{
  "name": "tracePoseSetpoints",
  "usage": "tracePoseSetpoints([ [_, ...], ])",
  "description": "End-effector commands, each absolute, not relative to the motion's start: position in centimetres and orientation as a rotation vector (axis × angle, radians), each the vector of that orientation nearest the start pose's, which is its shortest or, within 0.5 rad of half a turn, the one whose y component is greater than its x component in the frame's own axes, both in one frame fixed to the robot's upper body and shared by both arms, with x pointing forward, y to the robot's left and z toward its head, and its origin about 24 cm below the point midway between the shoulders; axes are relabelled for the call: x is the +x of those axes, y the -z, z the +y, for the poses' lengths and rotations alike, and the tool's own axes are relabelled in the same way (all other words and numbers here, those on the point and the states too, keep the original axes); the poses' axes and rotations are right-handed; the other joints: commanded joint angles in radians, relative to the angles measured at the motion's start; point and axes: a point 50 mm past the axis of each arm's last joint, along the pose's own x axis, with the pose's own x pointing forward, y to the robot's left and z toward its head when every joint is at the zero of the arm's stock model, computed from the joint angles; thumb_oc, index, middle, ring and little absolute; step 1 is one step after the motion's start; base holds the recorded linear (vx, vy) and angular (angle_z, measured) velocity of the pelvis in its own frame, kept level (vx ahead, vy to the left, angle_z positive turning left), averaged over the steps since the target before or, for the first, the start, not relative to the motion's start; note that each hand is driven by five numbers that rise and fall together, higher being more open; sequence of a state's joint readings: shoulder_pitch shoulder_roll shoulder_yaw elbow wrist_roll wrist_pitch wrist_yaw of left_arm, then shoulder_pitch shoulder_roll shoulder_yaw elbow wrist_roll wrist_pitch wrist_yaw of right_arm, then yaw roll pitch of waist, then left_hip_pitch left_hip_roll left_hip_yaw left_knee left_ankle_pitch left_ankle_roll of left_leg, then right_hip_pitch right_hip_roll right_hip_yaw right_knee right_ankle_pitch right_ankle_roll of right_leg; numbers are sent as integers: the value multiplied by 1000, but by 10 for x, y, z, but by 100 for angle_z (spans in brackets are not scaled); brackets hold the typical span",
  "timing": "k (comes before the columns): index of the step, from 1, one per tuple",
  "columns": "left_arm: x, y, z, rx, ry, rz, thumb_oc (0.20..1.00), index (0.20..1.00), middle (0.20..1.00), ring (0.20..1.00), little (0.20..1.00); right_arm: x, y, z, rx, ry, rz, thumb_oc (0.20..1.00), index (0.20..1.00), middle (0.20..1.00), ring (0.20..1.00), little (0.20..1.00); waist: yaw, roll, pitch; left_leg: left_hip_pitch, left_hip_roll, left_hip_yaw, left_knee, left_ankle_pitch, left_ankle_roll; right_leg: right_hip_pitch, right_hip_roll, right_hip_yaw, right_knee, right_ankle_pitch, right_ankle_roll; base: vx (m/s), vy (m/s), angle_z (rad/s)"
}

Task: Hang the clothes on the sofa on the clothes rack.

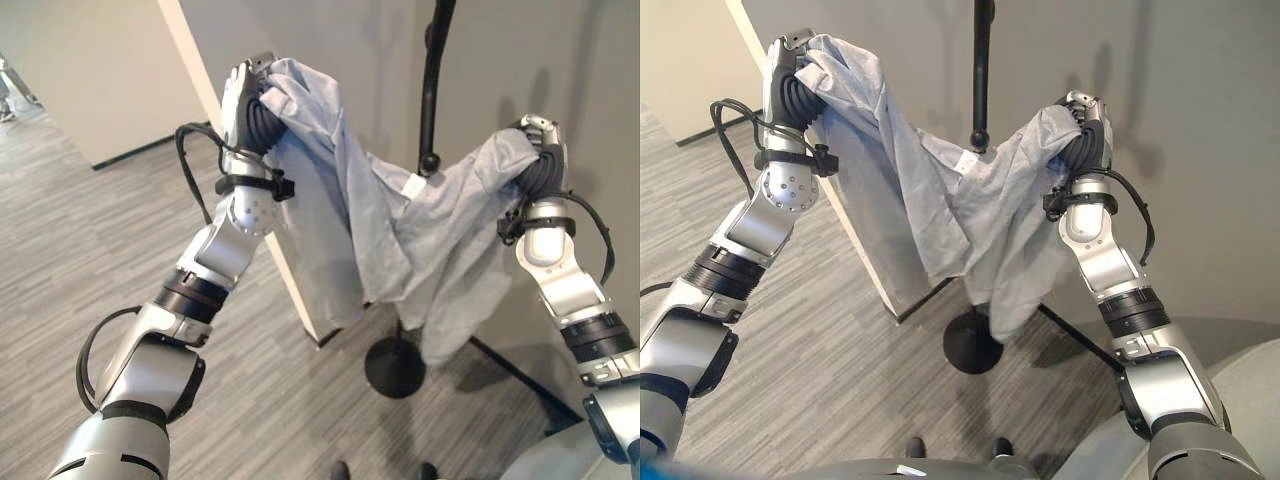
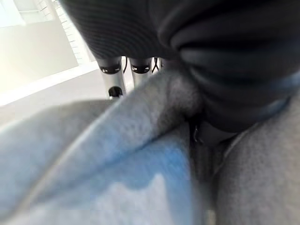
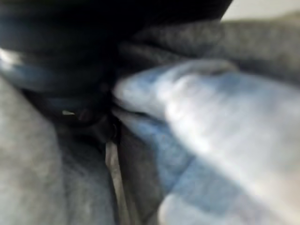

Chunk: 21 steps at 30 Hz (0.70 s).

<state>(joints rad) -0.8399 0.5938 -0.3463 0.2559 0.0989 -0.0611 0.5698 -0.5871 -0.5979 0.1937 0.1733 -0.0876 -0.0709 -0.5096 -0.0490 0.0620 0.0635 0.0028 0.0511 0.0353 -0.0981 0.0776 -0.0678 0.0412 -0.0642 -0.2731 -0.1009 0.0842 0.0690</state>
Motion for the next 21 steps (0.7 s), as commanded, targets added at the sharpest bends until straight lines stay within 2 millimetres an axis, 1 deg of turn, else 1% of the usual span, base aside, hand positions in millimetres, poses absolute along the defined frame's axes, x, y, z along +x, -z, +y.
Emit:
tracePoseSetpoints([
  [1,348,-272,180,687,-378,-852,200,200,200,200,200,323,-229,-213,-611,393,-753,200,200,200,200,200,30,-39,-68,39,-12,22,11,-93,-42,15,-42,79,14,-58,146,3,0,-13],
  [7,348,-272,180,687,-378,-852,200,200,200,200,200,322,-229,-213,-611,393,-753,200,200,200,200,200,30,-39,-68,39,-12,22,11,-93,-42,15,-42,79,14,-58,146,1,5,-2],
  [8,342,-268,184,685,-382,-860,200,200,200,200,200,314,-223,-218,-592,407,-753,200,200,200,200,200,22,-37,-63,40,-14,26,11,-91,-35,11,-48,78,14,-48,147,52,78,0],
  [9,335,-266,187,686,-395,-879,200,200,200,200,200,302,-220,-223,-578,440,-779,200,200,200,200,200,10,-32,-64,48,-12,33,11,-98,-31,9,-52,86,14,-48,149,84,110,-1],
  [10,330,-268,189,696,-404,-905,200,200,200,200,200,294,-224,-227,-593,466,-813,200,200,200,200,200,6,-32,-66,53,-12,37,11,-103,-28,7,-53,93,14,-47,152,122,85,-5],
  [11,329,-268,189,696,-406,-908,200,200,200,200,200,292,-225,-228,-596,471,-822,200,200,200,200,200,6,-31,-68,60,-10,39,11,-114,-29,12,-52,97,14,-55,154,46,48,-18],
  [12,328,-268,188,693,-407,-914,200,200,200,200,200,291,-226,-228,-599,477,-831,200,200,200,200,200,5,-32,-67,57,-11,41,11,-106,-28,8,-53,98,14,-47,152,32,32,-46],
  [14,327,-269,188,694,-409,-924,200,200,200,200,200,288,-230,-230,-608,498,-853,200,200,200,200,200,3,-32,-68,60,-11,44,11,-108,-27,8,-54,99,14,-47,153,7,24,-45],
  [18,321,-272,187,685,-410,-958,200,200,200,200,200,279,-240,-233,-604,543,-917,200,200,200,200,200,0,-38,-72,64,-7,45,11,-115,-25,5,-55,105,14,-47,153,34,15,-1],
  [20,310,-279,189,662,-424,-1015,200,200,200,200,200,271,-246,-236,-603,566,-960,200,200,200,200,200,1,-44,-71,65,-5,45,11,-116,-24,5,-54,105,14,-48,154,17,6,0],
  [21,310,-279,189,662,-423,-1014,200,200,200,200,200,271,-246,-236,-604,565,-959,200,200,200,200,200,1,-44,-72,65,-5,46,11,-116,-24,5,-54,105,14,-48,154,35,13,-1],
])
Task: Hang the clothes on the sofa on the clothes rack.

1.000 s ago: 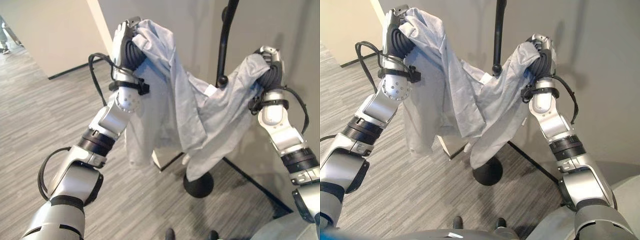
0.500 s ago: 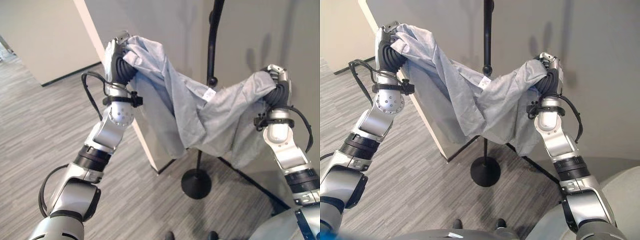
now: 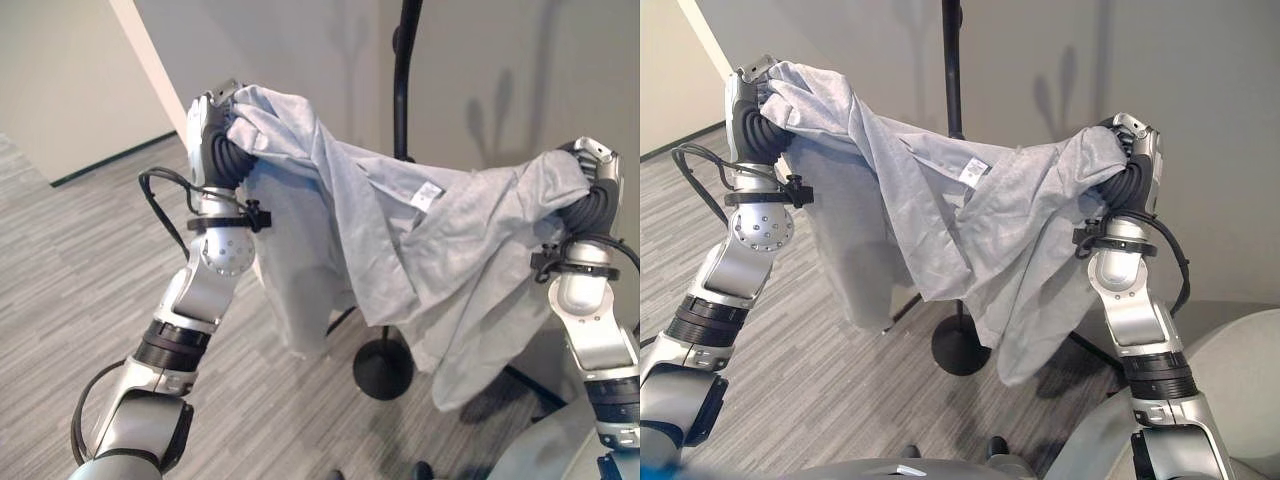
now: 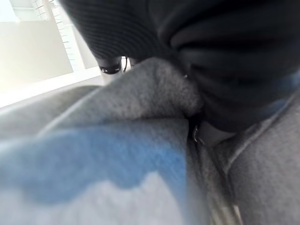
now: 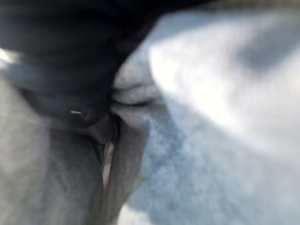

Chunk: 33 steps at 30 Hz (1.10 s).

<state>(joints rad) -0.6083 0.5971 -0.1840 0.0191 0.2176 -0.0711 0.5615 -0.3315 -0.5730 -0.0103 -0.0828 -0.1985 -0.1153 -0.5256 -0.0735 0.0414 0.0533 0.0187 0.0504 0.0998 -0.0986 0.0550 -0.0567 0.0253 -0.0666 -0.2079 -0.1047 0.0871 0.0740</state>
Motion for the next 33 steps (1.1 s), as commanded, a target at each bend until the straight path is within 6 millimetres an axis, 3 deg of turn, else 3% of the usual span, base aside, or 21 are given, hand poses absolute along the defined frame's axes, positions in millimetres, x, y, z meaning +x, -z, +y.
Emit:
tracePoseSetpoints([
  [1,300,-284,190,646,-437,-1062,200,200,200,200,200,265,-250,-238,-587,584,-988,200,200,200,200,200,28,-27,-62,49,-4,-17,11,-96,-34,20,-53,38,17,-52,149,0,0,0],
  [4,296,-287,190,637,-443,-1085,200,200,200,200,200,263,-252,-238,-579,587,-1003,200,200,200,200,200,29,-29,-64,51,-4,-18,11,-98,-33,22,-53,38,17,-52,148,41,3,0],
  [10,301,-300,186,637,-436,-1116,200,200,200,200,200,267,-275,-231,-587,535,-1078,200,200,200,200,200,35,-36,-74,65,2,-19,11,-113,-38,35,-52,34,17,-65,150,18,-2,0],
  [22,327,-323,183,712,-416,-1069,200,200,200,200,200,292,-319,-234,-619,500,-1079,200,200,200,200,200,46,-45,-82,78,4,-20,11,-117,-47,51,-51,21,17,-71,155,6,-2,0],
  [23,337,-326,183,754,-406,-1029,200,200,200,200,200,303,-331,-236,-641,494,-1049,200,200,200,200,200,50,-48,-86,80,3,-21,11,-116,-50,54,-51,18,17,-70,158,0,0,0],
  [27,355,-329,185,813,-403,-943,200,200,200,200,200,324,-342,-237,-672,479,-965,200,200,200,200,200,54,-52,-90,80,4,-22,11,-112,-55,55,-50,16,17,-69,162,0,0,0],
  [33,379,-328,189,902,-392,-807,200,200,200,200,200,360,-342,-234,-766,431,-777,200,200,200,200,200,54,-53,-87,74,3,-18,11,-102,-61,48,-50,11,17,-62,166,-12,-3,0],
])
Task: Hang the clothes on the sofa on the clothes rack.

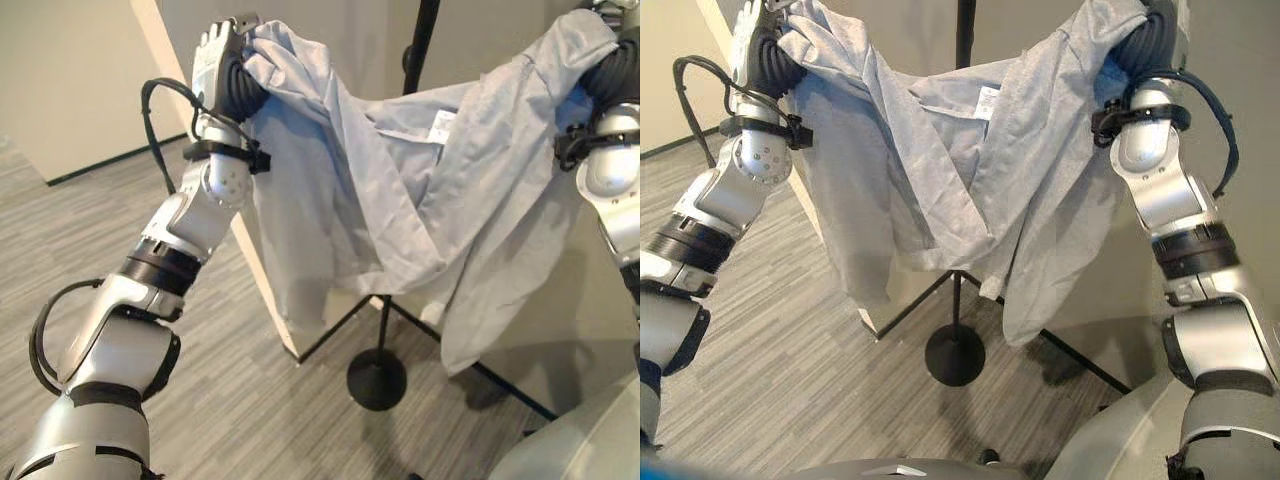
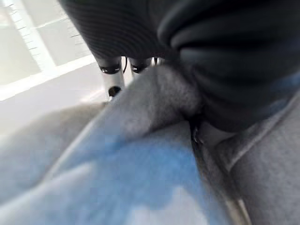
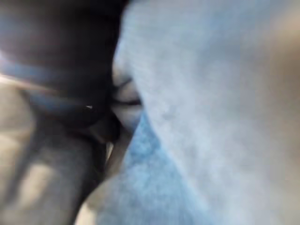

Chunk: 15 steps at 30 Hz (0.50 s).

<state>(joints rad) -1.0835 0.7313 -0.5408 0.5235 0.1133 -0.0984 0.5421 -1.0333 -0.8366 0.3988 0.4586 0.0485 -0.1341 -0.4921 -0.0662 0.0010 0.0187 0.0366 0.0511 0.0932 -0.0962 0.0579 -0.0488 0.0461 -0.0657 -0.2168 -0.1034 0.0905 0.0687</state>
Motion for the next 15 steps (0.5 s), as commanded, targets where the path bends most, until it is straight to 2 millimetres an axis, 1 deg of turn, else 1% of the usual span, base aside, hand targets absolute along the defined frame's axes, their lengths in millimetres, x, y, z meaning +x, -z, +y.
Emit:
tracePoseSetpoints([
  [1,383,-329,189,921,-393,-785,200,200,200,200,200,367,-343,-232,-800,424,-742,200,200,200,200,200,47,-13,-52,56,2,-10,9,-103,-70,26,-50,18,16,-64,173,-42,-9,0],
  [2,387,-329,189,948,-395,-761,200,200,200,200,200,373,-343,-233,-835,424,-702,200,200,200,200,200,49,-14,-54,55,2,-9,9,-101,-71,25,-50,16,16,-62,173,-68,-9,0],
  [3,395,-336,189,971,-411,-720,200,200,200,200,200,383,-357,-225,-889,420,-665,200,200,200,200,200,48,-13,-48,47,3,-7,9,-94,-75,17,-50,13,16,-57,176,-58,-6,1],
  [4,395,-336,189,970,-411,-720,200,200,200,200,200,383,-357,-225,-890,420,-666,200,200,200,200,200,48,-13,-47,48,3,-8,9,-94,-75,17,-49,13,16,-57,176,-77,-6,2],
  [6,401,-342,190,1012,-423,-681,200,200,200,200,200,390,-368,-222,-918,427,-623,200,200,200,200,200,46,-12,-42,38,2,-7,9,-86,-78,5,-48,13,16,-51,178,-81,-4,6],
  [7,403,-348,192,1060,-439,-664,200,200,200,200,200,394,-374,-214,-953,419,-604,200,200,200,200,200,45,-10,-39,23,2,-6,9,-79,-80,-10,-48,10,16,-43,180,-106,-3,7],
  [9,405,-348,194,1115,-443,-638,200,200,200,200,200,398,-374,-218,-1015,440,-557,200,200,200,200,200,43,-10,-36,6,1,-7,9,-71,-81,-24,-48,8,16,-36,182,-84,-7,3],
  [10,405,-349,194,1114,-444,-639,200,200,200,200,200,397,-375,-218,-1015,440,-558,200,200,200,200,200,43,-9,-36,5,1,-8,9,-70,-81,-25,-48,8,16,-36,182,-40,-7,3],
  [11,406,-350,193,1138,-448,-632,200,200,200,200,200,400,-371,-223,-1041,460,-512,200,200,200,200,200,43,-9,-39,-1,-2,-9,9,-67,-82,-30,-48,5,16,-33,182,-15,-2,5],
  [12,407,-350,191,1149,-443,-628,200,200,200,200,200,402,-368,-225,-1066,464,-481,200,200,200,200,200,43,-9,-41,-3,-4,-10,9,-66,-82,-32,-47,4,16,-32,182,-15,-2,7],
  [15,407,-351,191,1145,-446,-623,200,200,200,200,200,402,-367,-226,-1092,471,-460,200,200,200,200,200,43,-9,-41,-5,-4,-10,9,-64,-83,-34,-47,4,16,-31,183,-2,0,4],
])
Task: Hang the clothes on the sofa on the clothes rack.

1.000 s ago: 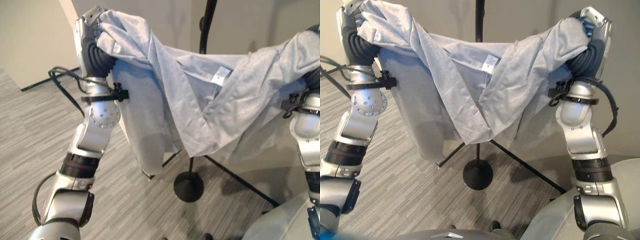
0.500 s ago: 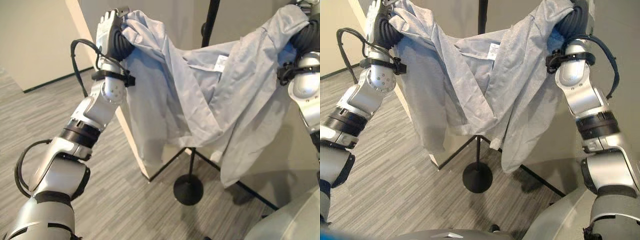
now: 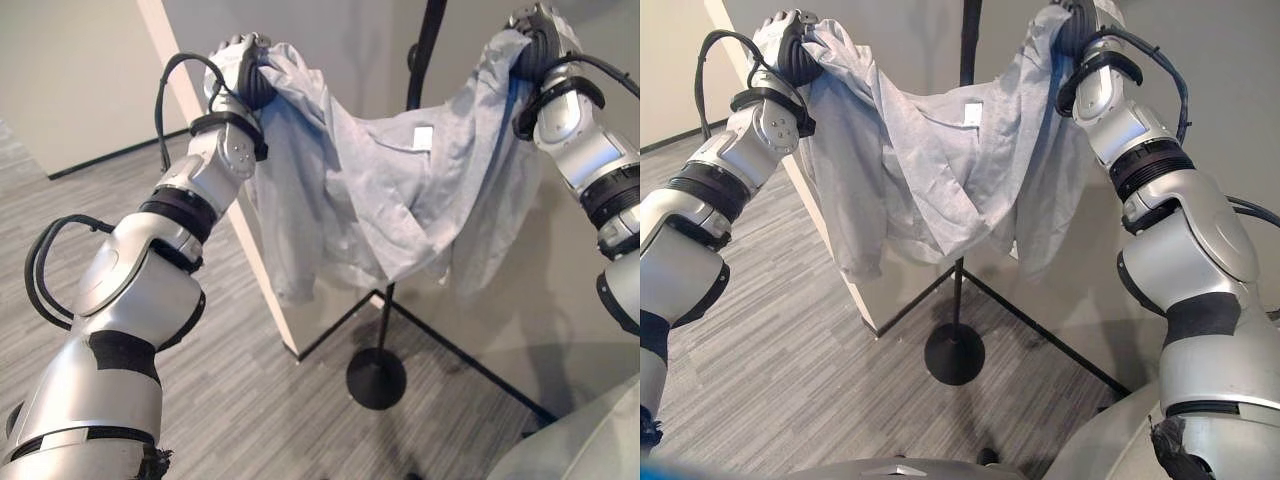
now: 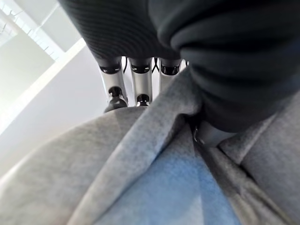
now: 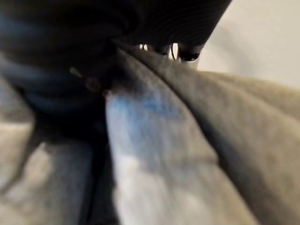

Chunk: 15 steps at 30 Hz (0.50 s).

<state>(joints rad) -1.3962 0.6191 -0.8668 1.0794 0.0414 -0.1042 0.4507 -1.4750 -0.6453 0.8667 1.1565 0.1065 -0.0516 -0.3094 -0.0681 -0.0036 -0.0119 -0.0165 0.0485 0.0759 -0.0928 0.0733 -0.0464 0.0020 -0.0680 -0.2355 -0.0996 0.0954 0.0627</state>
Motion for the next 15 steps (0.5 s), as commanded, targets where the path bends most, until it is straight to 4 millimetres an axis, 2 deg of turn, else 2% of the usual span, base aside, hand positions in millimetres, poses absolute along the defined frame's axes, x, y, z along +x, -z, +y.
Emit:
tracePoseSetpoints([
  [1,408,-351,188,1151,-440,-618,200,200,200,200,200,405,-362,-229,-1158,475,-413,200,200,200,200,200,45,-5,-14,45,-3,5,6,-78,-85,7,-46,22,12,-33,189,0,0,0],
  [9,415,-336,178,1248,-376,-585,200,200,200,200,200,416,-327,-225,-1452,374,-264,200,200,200,200,200,46,-2,-17,44,-7,-3,6,-77,-84,11,-47,19,12,-36,187,0,0,0],
  [12,418,-324,173,1270,-336,-562,200,200,200,200,200,419,-303,-230,-1541,327,-180,200,200,200,200,200,49,-1,-16,46,-8,-6,6,-79,-83,17,-47,17,12,-40,186,0,0,0],
  [13,419,-316,169,1261,-312,-548,200,200,200,200,200,421,-287,-233,-1566,300,-135,200,200,200,200,200,49,1,-13,48,-9,-8,6,-80,-82,19,-47,17,12,-41,186,0,0,0],
  [15,421,-309,167,1264,-295,-534,200,200,200,200,200,422,-274,-233,-1586,267,-106,200,200,200,200,200,49,3,-11,49,-8,-9,6,-81,-81,20,-47,18,12,-42,185,0,0,0],
])
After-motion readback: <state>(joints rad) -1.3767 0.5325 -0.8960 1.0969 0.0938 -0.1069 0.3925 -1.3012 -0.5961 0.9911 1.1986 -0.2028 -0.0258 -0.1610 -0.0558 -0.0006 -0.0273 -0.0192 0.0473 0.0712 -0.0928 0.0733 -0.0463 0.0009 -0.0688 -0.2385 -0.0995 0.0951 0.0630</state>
